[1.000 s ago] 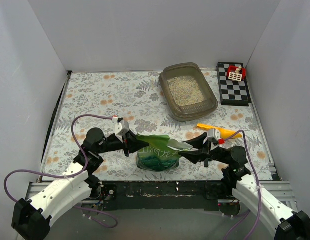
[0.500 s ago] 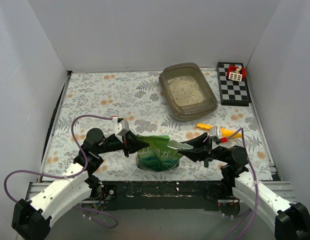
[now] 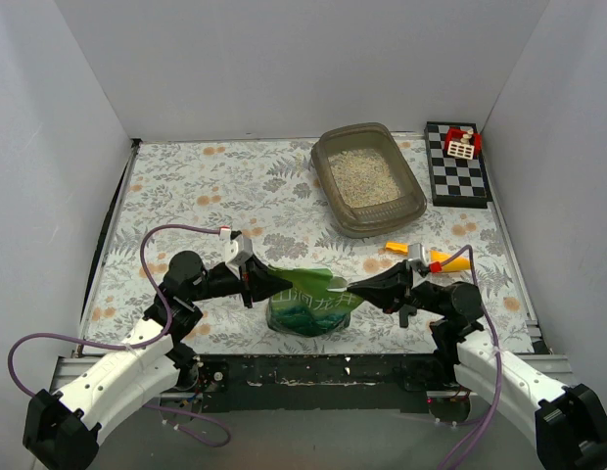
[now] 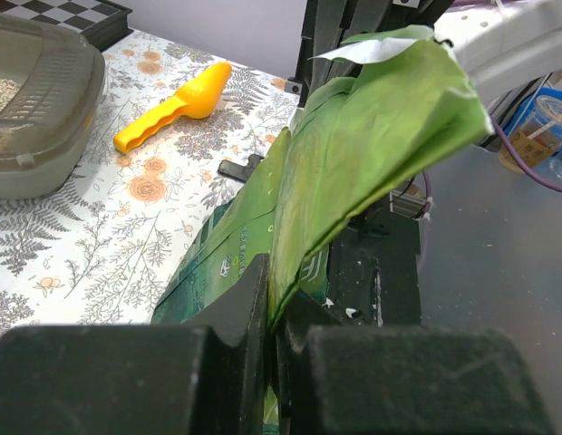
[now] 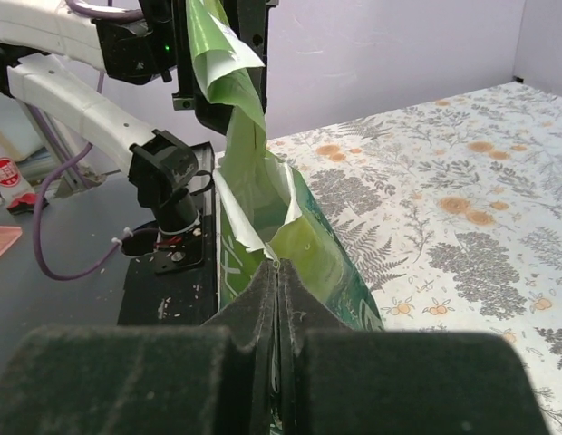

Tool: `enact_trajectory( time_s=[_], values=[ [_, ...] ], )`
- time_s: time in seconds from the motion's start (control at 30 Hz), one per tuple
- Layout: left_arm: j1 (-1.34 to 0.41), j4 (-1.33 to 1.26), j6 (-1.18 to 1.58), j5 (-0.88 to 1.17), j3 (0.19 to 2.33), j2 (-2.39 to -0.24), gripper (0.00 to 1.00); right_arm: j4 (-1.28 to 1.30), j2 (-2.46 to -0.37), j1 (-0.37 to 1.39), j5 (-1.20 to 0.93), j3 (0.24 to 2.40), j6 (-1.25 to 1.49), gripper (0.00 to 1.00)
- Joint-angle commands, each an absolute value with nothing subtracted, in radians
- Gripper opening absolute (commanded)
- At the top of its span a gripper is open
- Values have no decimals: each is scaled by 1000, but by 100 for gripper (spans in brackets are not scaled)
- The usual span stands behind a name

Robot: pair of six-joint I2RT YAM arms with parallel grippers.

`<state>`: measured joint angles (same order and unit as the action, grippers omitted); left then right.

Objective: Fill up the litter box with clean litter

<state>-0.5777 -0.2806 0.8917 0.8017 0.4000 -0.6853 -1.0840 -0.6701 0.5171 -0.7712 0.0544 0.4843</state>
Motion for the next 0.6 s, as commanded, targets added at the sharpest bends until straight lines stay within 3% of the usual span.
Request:
enact_trajectory(
  time_s=[0.0, 0.33, 0.57],
  values=[
    [-571, -324, 962, 776, 446, -664, 0, -1074, -726, 520, -836, 135, 561, 1],
    [-571, 113, 1350, 647, 634, -635, 0, -381, -603, 518, -769, 261, 797, 1],
    [-571, 184, 1646, 730, 497, -528, 0, -262, -590, 520, -824, 196, 1012, 1]
  ],
)
